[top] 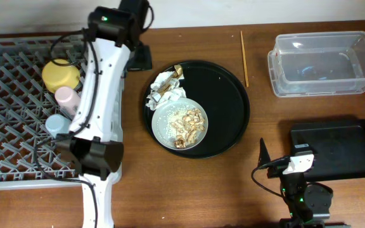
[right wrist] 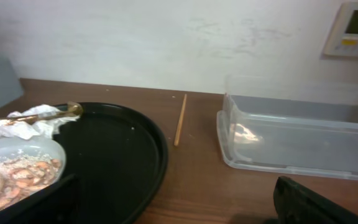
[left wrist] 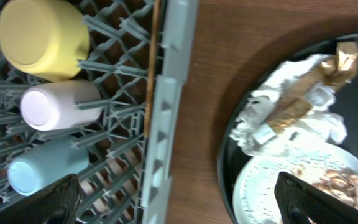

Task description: Sort waste into correct bins and load items into the dishwasher rack

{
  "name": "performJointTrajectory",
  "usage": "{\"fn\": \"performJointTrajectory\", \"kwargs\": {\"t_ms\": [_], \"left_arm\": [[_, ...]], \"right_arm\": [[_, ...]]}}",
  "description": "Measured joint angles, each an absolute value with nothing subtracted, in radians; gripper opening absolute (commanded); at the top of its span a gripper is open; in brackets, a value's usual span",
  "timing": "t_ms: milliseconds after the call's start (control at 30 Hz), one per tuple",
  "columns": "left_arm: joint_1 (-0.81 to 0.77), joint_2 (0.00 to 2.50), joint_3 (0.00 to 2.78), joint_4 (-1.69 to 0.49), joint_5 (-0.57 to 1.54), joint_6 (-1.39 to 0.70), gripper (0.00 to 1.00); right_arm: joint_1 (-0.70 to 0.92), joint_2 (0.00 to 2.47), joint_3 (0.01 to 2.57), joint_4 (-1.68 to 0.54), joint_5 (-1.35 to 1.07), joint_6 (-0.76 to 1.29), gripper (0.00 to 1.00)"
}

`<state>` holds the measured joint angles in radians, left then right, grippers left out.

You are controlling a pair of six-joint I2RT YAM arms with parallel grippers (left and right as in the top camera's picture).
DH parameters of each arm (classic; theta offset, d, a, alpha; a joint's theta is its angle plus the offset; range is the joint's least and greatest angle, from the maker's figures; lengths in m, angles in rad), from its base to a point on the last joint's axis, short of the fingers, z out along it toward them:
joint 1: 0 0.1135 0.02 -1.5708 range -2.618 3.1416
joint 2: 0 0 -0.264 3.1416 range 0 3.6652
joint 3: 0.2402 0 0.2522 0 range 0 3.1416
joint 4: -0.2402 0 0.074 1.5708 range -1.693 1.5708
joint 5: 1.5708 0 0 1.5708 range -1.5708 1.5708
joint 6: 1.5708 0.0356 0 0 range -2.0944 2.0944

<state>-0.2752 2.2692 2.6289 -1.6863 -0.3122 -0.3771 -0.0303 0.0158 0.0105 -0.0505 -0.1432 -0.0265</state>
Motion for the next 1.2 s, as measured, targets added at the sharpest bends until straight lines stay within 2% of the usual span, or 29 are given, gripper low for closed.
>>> {"fn": "performJointTrajectory", "kwargs": {"t_ms": [133, 233, 367, 467, 567, 700, 833, 867, 900, 933, 1000, 1133, 1200], "left_arm": [[-0.234, 2.269, 2.629, -1.687, -0.310, -0.357, 0.99], [-0.235, 2.269, 2.629, -1.687, -0.310, -0.355, 0.99], [-0.237, 2.269, 2.629, -1.687, -0.306, -0.351, 0.99], [-0.237, 2.269, 2.629, -1.687, -0.303, -0.351, 0.99], [-0.237, 2.269, 2.629, -1.688, -0.302, -0.351, 0.99], [-0.237, 2.269, 2.628, -1.687, -0.301, -0.347, 0.99], [-0.238, 2.269, 2.628, -1.687, -0.302, -0.345, 0.99], [-0.238, 2.269, 2.627, -1.686, -0.303, -0.344, 0.99], [-0.238, 2.269, 2.627, -1.687, -0.302, -0.343, 0.99], [-0.238, 2.269, 2.627, -1.684, -0.302, -0.343, 0.99], [-0.238, 2.269, 2.627, -1.687, -0.302, -0.340, 0.99], [-0.238, 2.269, 2.627, -1.687, -0.302, -0.340, 0.99], [-0.239, 2.269, 2.627, -1.687, -0.302, -0.340, 0.99]], "right_arm": [[-0.030, 0.015, 0.010, 0.054, -0.521, 0.289, 0.98], [-0.030, 0.017, 0.010, 0.142, -0.647, 0.478, 0.98], [-0.030, 0.015, 0.011, 0.406, -0.591, 0.741, 0.98], [-0.030, 0.023, 0.035, 0.409, -0.451, 0.812, 0.98], [-0.030, 0.116, 0.162, 0.342, -0.340, 0.765, 0.98], [-0.030, 0.434, 0.497, 0.105, -0.273, 0.579, 0.98], [-0.030, 0.942, 1.007, -0.324, -0.260, 0.360, 0.98], [-0.025, 1.094, 1.267, -0.489, -0.254, 0.269, 0.98], [-0.009, 1.282, 1.384, -0.611, -0.245, 0.229, 0.98], [0.014, 1.435, 1.592, -0.857, -0.190, 0.184, 0.98], [0.057, 1.702, 1.980, -1.070, -0.105, 0.130, 0.98], [0.100, 2.035, 2.446, -1.304, -0.057, 0.079, 0.98], [0.105, 2.105, 2.492, -1.291, -0.051, 0.073, 0.98]]}}
